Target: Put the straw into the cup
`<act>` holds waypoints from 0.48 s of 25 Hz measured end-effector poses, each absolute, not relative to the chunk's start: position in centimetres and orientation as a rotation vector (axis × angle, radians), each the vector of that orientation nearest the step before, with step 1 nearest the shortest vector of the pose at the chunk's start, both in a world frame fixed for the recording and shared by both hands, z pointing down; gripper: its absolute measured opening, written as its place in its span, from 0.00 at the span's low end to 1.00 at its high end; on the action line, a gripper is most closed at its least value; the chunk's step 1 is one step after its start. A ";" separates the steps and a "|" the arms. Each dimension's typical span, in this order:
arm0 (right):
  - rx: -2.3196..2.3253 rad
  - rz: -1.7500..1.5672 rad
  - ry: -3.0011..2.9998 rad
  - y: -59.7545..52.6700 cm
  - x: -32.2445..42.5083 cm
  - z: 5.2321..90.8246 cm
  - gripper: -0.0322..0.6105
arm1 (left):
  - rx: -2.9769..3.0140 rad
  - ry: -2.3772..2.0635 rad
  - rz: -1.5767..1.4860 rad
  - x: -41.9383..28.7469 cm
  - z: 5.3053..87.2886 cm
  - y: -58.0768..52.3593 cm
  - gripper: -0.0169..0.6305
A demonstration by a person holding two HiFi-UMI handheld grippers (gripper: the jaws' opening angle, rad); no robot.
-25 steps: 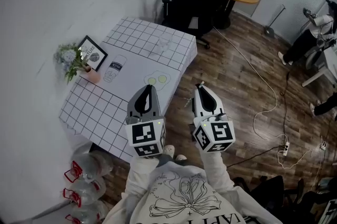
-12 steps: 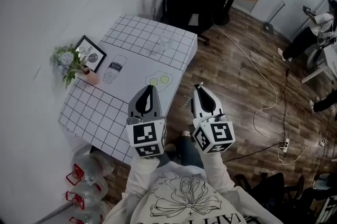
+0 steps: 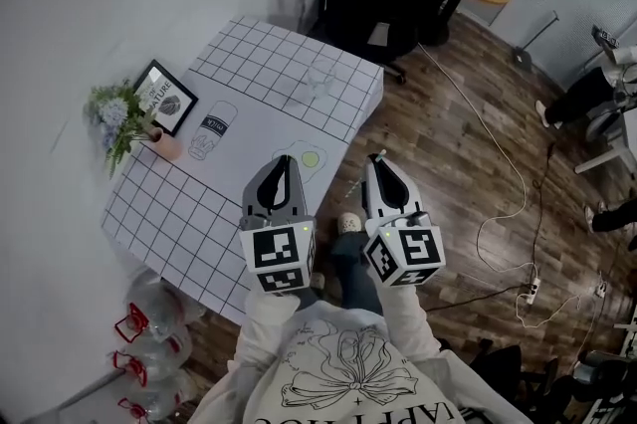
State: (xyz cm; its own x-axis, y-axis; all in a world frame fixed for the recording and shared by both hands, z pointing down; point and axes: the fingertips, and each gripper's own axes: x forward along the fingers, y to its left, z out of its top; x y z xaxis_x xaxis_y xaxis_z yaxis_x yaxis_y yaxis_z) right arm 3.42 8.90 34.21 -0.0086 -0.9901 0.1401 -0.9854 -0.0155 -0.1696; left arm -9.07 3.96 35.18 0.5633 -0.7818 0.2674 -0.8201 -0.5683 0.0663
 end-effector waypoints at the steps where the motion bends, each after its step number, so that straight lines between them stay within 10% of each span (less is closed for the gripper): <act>1: -2.187 -0.349 2.198 8.0 4.0 34.3 0.08 | 2.608 -1.362 0.318 -8.5 35.3 3.3 0.05; 12: -2.053 -0.367 2.316 -2.6 10.9 34.3 0.08 | 2.519 -1.496 0.357 -1.8 36.2 -5.5 0.05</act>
State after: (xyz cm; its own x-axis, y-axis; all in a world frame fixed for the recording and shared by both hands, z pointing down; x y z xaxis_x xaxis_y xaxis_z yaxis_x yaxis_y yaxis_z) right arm 10.91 -2.60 34.32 -0.1322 -0.9818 0.1362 -0.9759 0.1049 -0.1914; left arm -1.79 -5.53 36.18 0.4616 -0.8347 0.3005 -0.8804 -0.4727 0.0394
